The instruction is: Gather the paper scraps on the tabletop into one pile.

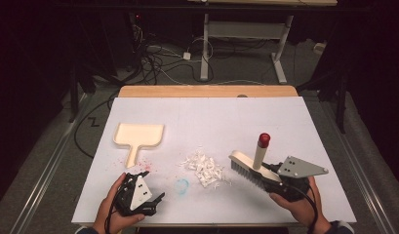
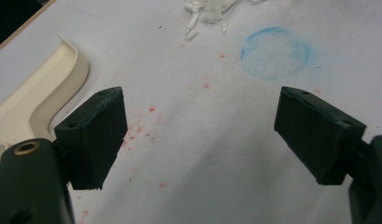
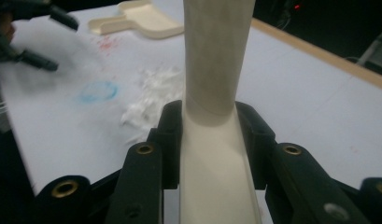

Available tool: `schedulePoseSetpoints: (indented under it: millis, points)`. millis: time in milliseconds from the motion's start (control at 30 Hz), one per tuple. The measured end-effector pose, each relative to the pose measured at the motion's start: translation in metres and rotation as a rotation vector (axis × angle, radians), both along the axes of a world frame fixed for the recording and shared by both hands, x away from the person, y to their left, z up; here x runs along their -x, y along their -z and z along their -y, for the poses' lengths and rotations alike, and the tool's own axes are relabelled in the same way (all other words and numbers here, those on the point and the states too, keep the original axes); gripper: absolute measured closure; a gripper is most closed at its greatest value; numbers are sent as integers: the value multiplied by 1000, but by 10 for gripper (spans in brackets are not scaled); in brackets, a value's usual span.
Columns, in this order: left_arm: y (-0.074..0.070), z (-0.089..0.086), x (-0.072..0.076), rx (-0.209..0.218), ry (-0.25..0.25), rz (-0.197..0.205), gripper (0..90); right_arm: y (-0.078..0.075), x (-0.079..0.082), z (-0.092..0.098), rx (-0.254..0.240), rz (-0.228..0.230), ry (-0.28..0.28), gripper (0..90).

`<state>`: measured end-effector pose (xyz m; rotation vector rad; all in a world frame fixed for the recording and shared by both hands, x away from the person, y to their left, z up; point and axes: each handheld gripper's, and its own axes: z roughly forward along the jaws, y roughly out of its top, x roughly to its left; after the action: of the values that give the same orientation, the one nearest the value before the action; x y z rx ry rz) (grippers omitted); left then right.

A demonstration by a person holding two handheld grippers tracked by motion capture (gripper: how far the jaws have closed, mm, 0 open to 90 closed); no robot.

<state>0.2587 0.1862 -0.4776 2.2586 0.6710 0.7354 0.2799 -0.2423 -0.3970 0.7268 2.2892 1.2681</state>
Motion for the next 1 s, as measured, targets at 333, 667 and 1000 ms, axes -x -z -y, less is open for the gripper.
schedulePoseSetpoints:
  millis: [333,667,1000]
  points:
    - [0,1,-3,13,3,-8,163,26,4,-13,20,-103,-61,679]
    - [1,-1,-2,11,5,-9,163,29,-7,-65,29,-29,-153,679]
    - [1,-3,0,2,-4,-6,163,12,-7,-51,-23,16,-165,678]
